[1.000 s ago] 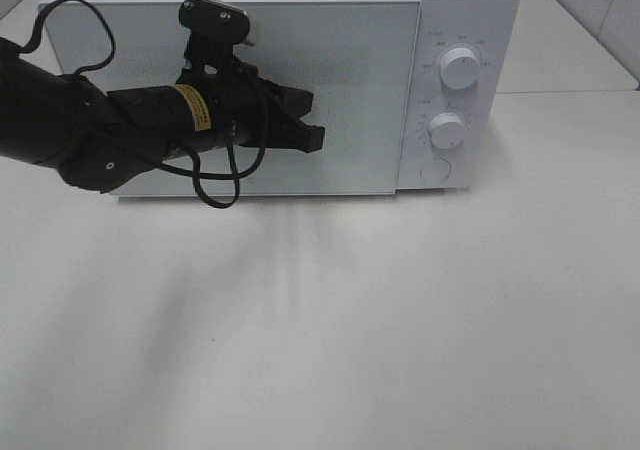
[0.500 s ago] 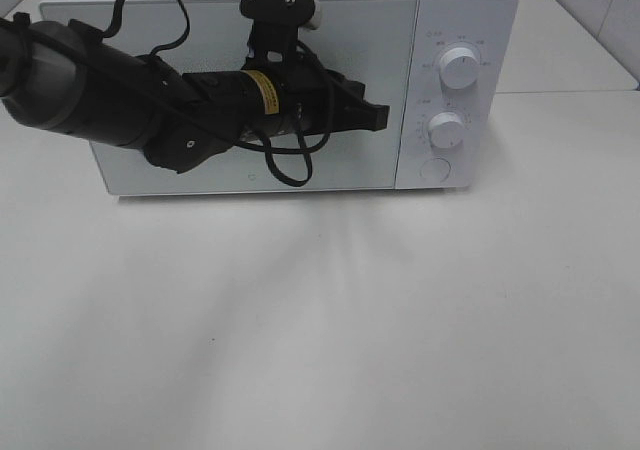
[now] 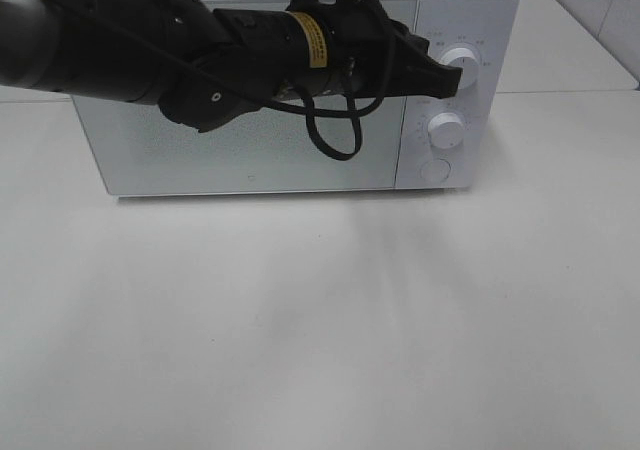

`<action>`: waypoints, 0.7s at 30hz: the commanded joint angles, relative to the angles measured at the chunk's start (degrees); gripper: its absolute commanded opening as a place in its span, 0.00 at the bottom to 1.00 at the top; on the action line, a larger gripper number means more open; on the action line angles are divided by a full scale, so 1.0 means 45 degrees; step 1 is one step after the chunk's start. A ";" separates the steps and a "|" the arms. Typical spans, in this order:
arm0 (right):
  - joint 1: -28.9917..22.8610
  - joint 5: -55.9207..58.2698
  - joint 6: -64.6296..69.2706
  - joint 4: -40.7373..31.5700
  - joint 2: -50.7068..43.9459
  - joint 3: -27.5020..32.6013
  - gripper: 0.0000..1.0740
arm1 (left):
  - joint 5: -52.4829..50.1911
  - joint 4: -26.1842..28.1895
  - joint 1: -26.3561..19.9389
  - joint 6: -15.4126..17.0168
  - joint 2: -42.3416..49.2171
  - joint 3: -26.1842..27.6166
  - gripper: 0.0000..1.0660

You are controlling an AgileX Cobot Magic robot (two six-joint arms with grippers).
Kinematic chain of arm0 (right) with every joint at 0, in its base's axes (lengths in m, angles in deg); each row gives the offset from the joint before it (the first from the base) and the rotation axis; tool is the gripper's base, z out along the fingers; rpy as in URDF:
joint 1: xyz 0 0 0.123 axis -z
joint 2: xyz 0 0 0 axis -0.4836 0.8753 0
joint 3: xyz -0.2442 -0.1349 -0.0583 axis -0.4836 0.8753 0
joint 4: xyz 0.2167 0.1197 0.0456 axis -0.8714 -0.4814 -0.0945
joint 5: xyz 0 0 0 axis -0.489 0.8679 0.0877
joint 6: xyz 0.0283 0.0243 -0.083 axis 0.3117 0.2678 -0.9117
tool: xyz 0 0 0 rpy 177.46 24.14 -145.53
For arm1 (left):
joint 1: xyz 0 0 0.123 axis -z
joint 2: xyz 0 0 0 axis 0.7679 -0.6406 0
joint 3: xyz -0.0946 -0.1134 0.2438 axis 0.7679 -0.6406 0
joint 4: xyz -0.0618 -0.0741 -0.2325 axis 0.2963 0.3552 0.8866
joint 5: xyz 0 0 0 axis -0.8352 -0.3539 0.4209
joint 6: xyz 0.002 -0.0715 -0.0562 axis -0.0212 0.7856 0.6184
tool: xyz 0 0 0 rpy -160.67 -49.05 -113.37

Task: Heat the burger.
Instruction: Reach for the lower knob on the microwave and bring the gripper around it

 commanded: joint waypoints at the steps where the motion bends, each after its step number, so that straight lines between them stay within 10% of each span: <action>1: 0.0051 -0.0166 0.0076 0.0064 -0.0446 0.0025 0.70 | 0.2967 0.0013 0.0649 0.0166 0.0980 0.0102 0.02; 6: 0.0051 -0.0166 0.0076 0.0064 -0.0446 0.0025 0.70 | 0.5157 -0.0166 0.1108 -0.0102 0.1668 0.0102 0.29; 10: 0.0051 -0.0166 0.0076 0.0064 -0.0446 0.0025 0.70 | 0.7958 -0.0076 0.1719 -0.0204 0.2559 0.0102 0.86; 21: 0.0051 -0.0166 0.0076 0.0064 -0.0446 0.0025 0.70 | 1.5343 0.0942 0.2190 -0.0204 0.4011 0.0102 0.96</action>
